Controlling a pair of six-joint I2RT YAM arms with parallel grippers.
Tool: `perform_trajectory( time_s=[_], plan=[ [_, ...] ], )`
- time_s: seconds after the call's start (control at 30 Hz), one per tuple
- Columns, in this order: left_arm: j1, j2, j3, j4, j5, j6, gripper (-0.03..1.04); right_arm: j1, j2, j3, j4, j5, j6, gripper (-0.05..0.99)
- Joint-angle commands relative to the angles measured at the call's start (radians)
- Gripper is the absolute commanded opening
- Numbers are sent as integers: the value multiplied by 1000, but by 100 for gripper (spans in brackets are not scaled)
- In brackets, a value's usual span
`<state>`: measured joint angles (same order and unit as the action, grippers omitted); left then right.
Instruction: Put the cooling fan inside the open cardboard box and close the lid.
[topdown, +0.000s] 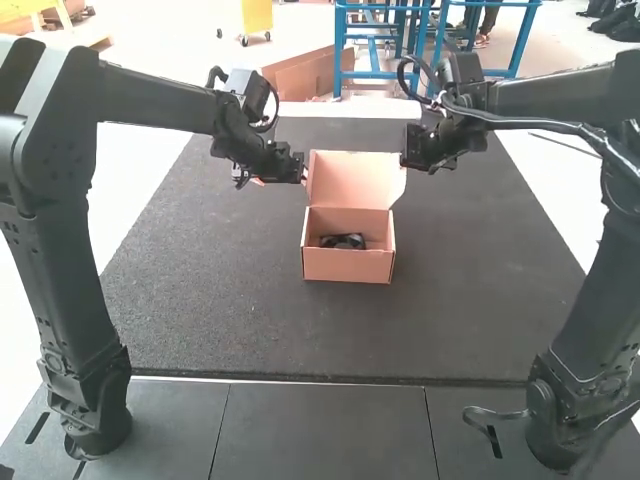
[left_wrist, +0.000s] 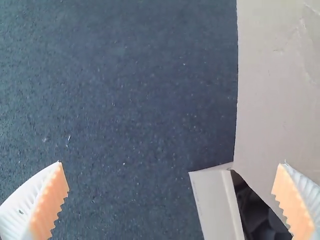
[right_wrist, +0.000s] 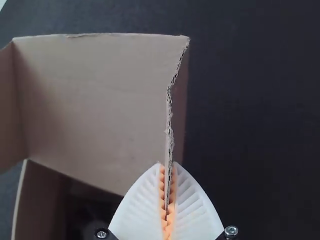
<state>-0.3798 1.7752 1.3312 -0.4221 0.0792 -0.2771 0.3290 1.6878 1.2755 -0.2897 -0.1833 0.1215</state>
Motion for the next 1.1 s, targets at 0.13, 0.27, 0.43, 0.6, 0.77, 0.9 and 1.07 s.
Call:
perform_trajectory(
  time_s=[0.13,0.27,0.43,0.6,0.77,0.9,1.07],
  plan=[
    [-22,-71,34,-14,8,10,97,44,-82,-65,1,1,-19,-1],
    [-37,-86,34,-24,8,10,97,53,-96,-87,1,1,-19,-1],
    [-41,-103,31,-40,7,10,97,56,-105,-102,1,-1,-19,-1],
    [-41,-117,20,-52,5,10,97,56,-119,-117,1,1,-20,-1],
    [-41,-135,-13,-52,1,10,97,58,-139,-139,-2,-1,-19,-1],
    [-42,-152,-38,-49,-2,12,97,64,-162,-166,-3,-1,-20,-1],
    [-42,-171,-66,-50,-2,12,97,84,-181,-189,-17,-2,-26,-1]
  ],
)
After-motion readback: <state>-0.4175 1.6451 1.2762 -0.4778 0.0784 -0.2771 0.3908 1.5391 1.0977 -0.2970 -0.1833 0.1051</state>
